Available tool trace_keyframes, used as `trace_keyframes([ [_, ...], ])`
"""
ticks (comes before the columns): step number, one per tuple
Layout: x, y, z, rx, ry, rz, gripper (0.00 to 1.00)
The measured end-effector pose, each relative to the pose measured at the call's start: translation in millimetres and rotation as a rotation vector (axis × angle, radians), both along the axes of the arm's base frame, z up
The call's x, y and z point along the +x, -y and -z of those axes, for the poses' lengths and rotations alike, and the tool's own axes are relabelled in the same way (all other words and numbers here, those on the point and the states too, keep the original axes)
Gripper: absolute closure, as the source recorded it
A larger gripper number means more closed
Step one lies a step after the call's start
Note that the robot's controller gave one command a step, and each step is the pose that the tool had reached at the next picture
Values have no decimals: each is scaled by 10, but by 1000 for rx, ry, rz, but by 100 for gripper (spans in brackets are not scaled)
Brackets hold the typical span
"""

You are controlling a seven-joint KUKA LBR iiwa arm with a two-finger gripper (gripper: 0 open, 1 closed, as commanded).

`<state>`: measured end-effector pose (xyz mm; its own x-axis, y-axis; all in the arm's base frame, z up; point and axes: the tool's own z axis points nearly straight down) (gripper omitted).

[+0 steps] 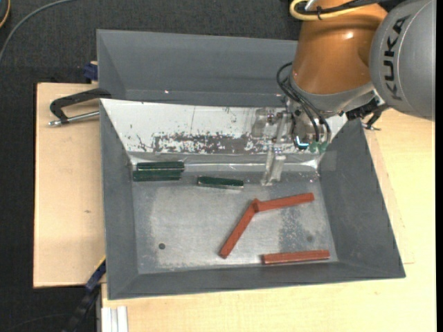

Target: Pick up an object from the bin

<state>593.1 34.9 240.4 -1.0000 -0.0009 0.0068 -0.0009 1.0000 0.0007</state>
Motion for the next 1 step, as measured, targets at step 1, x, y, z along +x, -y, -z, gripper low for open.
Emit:
trace_keyframes([
  [1, -505, -55, 1714, 2, 10, 17, 0],
])
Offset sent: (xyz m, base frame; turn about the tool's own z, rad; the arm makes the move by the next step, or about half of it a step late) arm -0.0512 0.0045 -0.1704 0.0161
